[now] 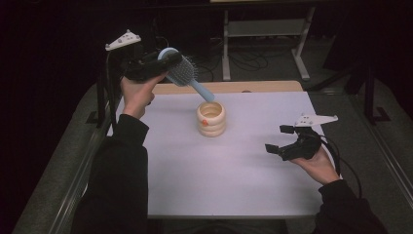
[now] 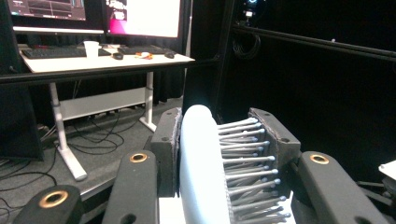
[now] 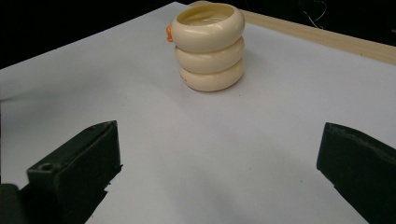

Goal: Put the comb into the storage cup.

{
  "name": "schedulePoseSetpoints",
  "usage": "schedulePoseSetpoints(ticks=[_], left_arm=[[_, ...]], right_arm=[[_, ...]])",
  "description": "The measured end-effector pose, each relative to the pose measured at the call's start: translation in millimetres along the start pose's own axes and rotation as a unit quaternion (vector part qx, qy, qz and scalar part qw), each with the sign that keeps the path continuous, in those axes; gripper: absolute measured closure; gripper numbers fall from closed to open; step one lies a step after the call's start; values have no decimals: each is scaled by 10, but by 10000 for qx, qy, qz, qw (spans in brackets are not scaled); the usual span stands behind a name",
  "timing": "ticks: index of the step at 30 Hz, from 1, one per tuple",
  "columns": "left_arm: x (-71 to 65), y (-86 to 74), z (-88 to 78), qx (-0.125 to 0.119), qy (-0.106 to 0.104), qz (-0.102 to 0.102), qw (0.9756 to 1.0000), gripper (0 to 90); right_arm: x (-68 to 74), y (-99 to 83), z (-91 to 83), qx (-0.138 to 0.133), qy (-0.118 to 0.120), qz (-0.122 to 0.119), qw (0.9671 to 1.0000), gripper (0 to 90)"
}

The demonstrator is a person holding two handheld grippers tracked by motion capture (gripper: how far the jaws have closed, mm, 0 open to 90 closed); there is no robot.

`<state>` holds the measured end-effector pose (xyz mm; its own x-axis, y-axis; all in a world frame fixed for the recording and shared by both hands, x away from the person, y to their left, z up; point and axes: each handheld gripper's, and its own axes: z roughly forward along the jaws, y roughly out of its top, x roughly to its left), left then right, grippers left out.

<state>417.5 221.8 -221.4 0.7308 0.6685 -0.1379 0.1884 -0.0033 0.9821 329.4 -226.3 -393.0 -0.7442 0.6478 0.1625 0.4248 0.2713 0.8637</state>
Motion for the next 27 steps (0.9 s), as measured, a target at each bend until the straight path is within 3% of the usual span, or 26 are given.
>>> schedulePoseSetpoints(ticks=[16,27], left_arm=[[124,-153,107,79,169,-75,9998,569],[173,-277,208,217,233,-112,9994,569]], right_arm=[[39,-204,-126,-167,-185,-14,9997,0],[64,-366,-145,-132,-288,-17,9995,0]])
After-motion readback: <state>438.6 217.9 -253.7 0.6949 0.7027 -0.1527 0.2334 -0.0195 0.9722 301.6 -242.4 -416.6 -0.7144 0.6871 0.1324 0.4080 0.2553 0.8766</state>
